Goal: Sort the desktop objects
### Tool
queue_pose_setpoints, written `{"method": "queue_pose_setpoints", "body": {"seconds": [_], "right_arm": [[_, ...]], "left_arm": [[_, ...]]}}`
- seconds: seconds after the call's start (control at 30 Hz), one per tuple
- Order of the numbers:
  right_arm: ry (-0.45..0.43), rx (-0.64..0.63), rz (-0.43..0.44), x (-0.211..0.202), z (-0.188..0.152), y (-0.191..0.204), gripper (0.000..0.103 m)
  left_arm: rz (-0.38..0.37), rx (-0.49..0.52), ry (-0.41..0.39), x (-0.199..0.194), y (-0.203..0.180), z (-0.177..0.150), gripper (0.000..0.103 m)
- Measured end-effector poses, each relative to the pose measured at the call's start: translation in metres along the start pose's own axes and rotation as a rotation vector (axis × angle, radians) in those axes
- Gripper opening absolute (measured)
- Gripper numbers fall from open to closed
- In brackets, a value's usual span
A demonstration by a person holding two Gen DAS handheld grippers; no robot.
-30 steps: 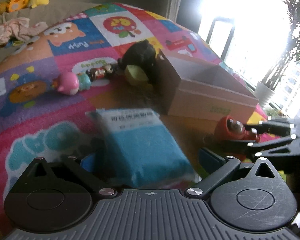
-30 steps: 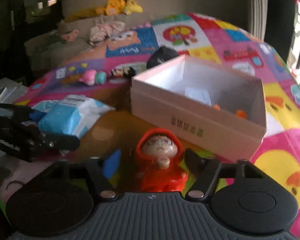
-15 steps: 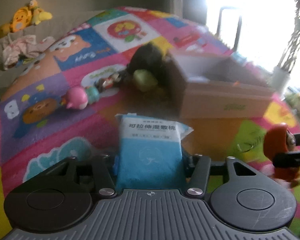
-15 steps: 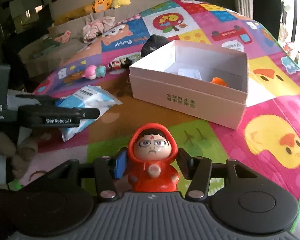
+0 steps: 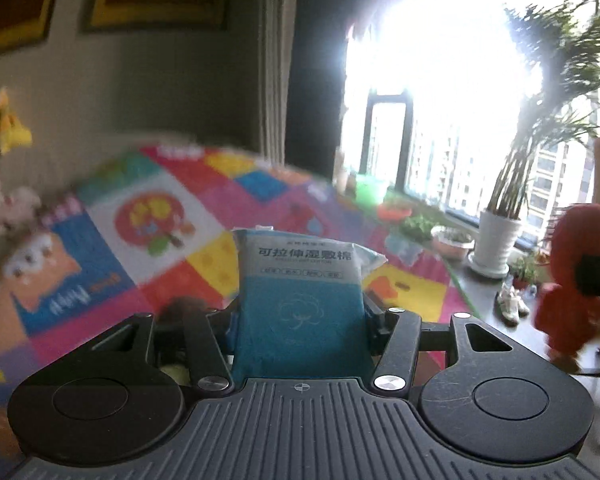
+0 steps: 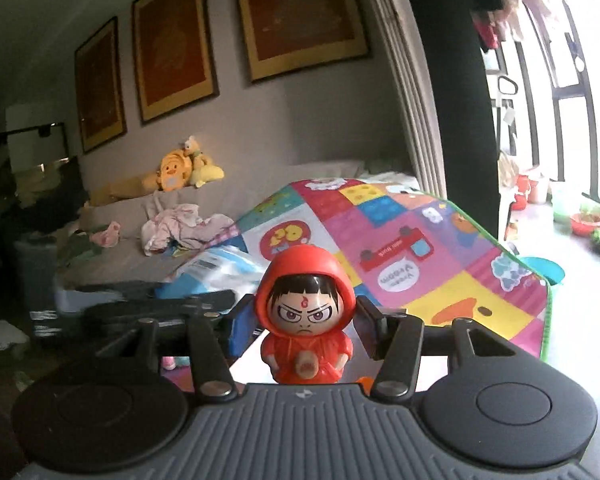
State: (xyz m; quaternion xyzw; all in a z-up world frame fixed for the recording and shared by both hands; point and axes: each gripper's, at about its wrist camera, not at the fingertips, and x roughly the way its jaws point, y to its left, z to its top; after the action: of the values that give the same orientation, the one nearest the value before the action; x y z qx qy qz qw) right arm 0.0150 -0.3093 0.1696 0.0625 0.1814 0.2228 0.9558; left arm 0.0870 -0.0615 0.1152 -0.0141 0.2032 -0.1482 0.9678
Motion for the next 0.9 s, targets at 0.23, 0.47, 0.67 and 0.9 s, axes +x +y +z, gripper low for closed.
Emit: {"method": "queue_pose_setpoints", "body": {"seconds": [0.23,0.47,0.67,0.9], "right_arm": [[0.069,0.049,-0.027,0.032,-0.013,-0.022,0.053],[0.128,0.032,-0.071,0.102,0.003,-0.026,0.053],[0.269,0.0,-0.17,0.182,0.005,-0.026,0.059],[0.324,-0.017,-0.154,0.201,0.003,-0.006,0.063]], "left_arm": [[-0.004,-0.053,0.119,0.015,0.025,-0.048,0.089],[0.059,-0.064,0.147,-0.024,0.05,-0.087,0.094],[0.166,-0.026,0.152,-0.05,0.074,-0.105,0.099],[0.276,-0.189,0.17,-0.059,0.123,-0.122,0.099]]}}
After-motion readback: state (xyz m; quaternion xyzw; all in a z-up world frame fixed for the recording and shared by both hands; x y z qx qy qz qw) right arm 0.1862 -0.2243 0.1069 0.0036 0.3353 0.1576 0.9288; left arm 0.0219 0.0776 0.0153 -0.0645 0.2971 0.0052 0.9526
